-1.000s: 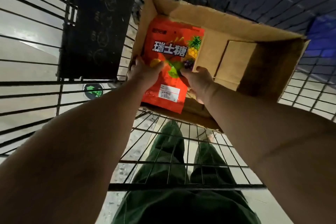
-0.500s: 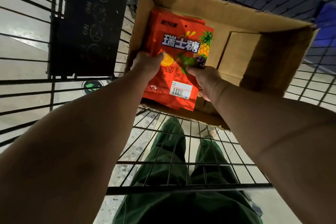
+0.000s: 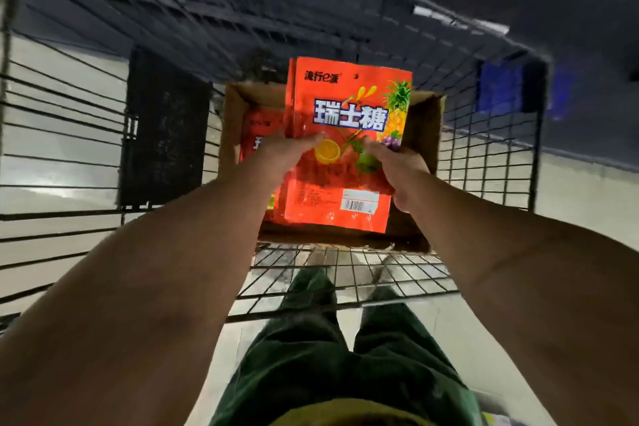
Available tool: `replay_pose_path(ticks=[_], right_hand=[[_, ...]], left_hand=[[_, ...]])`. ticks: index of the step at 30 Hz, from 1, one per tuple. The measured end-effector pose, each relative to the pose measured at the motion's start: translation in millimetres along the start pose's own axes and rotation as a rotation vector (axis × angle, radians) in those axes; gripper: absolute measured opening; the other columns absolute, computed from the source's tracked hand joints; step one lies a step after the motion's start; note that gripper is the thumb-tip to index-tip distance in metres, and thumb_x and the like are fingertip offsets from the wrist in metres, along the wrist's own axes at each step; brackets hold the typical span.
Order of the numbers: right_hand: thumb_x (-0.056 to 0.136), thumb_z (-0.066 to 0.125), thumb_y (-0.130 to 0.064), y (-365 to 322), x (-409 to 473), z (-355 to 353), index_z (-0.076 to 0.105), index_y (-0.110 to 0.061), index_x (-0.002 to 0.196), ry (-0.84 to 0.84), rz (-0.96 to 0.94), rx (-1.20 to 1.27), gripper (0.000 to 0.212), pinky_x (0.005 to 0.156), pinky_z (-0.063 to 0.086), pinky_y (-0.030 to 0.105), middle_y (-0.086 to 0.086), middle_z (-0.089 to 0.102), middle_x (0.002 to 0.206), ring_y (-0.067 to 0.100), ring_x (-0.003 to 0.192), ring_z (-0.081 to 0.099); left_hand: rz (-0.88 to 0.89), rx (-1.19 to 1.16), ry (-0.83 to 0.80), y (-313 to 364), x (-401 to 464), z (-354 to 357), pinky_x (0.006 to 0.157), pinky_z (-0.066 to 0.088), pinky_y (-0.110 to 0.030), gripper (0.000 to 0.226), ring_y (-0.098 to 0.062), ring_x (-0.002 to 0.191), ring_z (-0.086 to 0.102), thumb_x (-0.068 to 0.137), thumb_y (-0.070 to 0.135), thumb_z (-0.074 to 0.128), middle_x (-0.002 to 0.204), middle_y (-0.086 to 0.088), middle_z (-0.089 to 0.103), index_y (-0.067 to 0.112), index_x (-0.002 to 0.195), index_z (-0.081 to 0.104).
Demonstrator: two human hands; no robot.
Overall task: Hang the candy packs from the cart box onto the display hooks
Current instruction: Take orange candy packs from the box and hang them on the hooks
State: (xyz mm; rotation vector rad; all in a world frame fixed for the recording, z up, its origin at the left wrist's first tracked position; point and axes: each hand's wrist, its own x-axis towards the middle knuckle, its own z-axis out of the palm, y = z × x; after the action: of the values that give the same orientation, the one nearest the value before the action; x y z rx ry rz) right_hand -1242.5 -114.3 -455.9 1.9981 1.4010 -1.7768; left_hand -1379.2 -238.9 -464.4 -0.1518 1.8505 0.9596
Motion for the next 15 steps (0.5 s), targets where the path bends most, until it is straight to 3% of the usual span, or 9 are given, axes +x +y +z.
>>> replay_pose_path(ticks=[2, 3, 5, 7, 10, 13, 15], right_hand=[[0.072, 0.084, -0.047, -15, -16, -28, 0.061, -0.021, 0.085, 0.041, -0.077, 0.046, 0.037, 0.091, 0.057, 0.045, 0.003, 0.071, 0.106, 0.025, 0.098, 0.069], [0.075, 0.083, -0.042, -22, -23, -44, 0.059, -0.021, 0.084, 0.046, -0.111, 0.071, 0.033, 0.091, 0.057, 0.047, 0.005, 0.071, 0.105, 0.027, 0.099, 0.069], [0.076, 0.083, -0.039, -35, -40, -79, 0.058, -0.022, 0.085, 0.062, -0.166, 0.118, 0.032, 0.089, 0.057, 0.051, 0.008, 0.072, 0.105, 0.029, 0.098, 0.069], [0.077, 0.082, -0.038, -45, -54, -119, 0.060, -0.021, 0.084, 0.104, -0.227, 0.192, 0.029, 0.086, 0.059, 0.050, 0.007, 0.073, 0.103, 0.028, 0.094, 0.071], [0.081, 0.081, -0.027, -53, -71, -184, 0.063, -0.020, 0.084, 0.148, -0.299, 0.369, 0.020, 0.078, 0.061, 0.043, 0.007, 0.074, 0.102, 0.025, 0.085, 0.072], [0.082, 0.080, -0.024, -46, -86, -258, 0.063, -0.019, 0.082, 0.235, -0.383, 0.516, 0.018, 0.067, 0.060, 0.035, 0.007, 0.074, 0.098, 0.021, 0.075, 0.070], [0.082, 0.080, -0.024, -31, -97, -312, 0.063, -0.020, 0.081, 0.297, -0.430, 0.575, 0.017, 0.076, 0.061, 0.043, 0.009, 0.075, 0.100, 0.025, 0.085, 0.072]], left_hand=[[0.089, 0.004, -0.074, 26, -17, 13, 0.090, 0.058, -0.035, 0.036, -0.017, 0.097, 0.072, 0.086, 0.024, 0.079, 0.105, -0.007, 0.076, 0.020, 0.121, 0.069], [0.128, 0.007, -0.129, 41, -27, 22, 0.084, 0.061, -0.031, 0.034, -0.012, 0.086, 0.074, 0.090, 0.018, 0.075, 0.105, -0.012, 0.077, 0.019, 0.123, 0.069], [0.183, 0.013, -0.200, 71, -47, 44, 0.057, 0.059, -0.020, 0.032, -0.003, 0.057, 0.070, 0.095, 0.009, 0.067, 0.092, -0.010, 0.076, 0.012, 0.126, 0.066], [0.225, 0.032, -0.180, 102, -70, 72, 0.046, 0.054, -0.021, 0.027, -0.006, 0.051, 0.068, 0.088, 0.011, 0.074, 0.079, -0.005, 0.078, 0.010, 0.115, 0.072], [0.314, 0.084, -0.177, 143, -110, 124, 0.060, 0.056, -0.028, 0.026, -0.013, 0.064, 0.071, 0.078, 0.021, 0.085, 0.091, -0.006, 0.077, 0.018, 0.100, 0.071], [0.431, 0.103, -0.246, 172, -149, 190, 0.078, 0.060, -0.038, 0.050, -0.022, 0.083, 0.074, 0.072, 0.034, 0.089, 0.103, -0.009, 0.077, 0.016, 0.114, 0.070], [0.484, 0.109, -0.298, 183, -179, 242, 0.088, 0.059, -0.045, 0.069, -0.025, 0.092, 0.074, 0.061, 0.056, 0.088, 0.105, -0.007, 0.077, 0.019, 0.116, 0.071]])
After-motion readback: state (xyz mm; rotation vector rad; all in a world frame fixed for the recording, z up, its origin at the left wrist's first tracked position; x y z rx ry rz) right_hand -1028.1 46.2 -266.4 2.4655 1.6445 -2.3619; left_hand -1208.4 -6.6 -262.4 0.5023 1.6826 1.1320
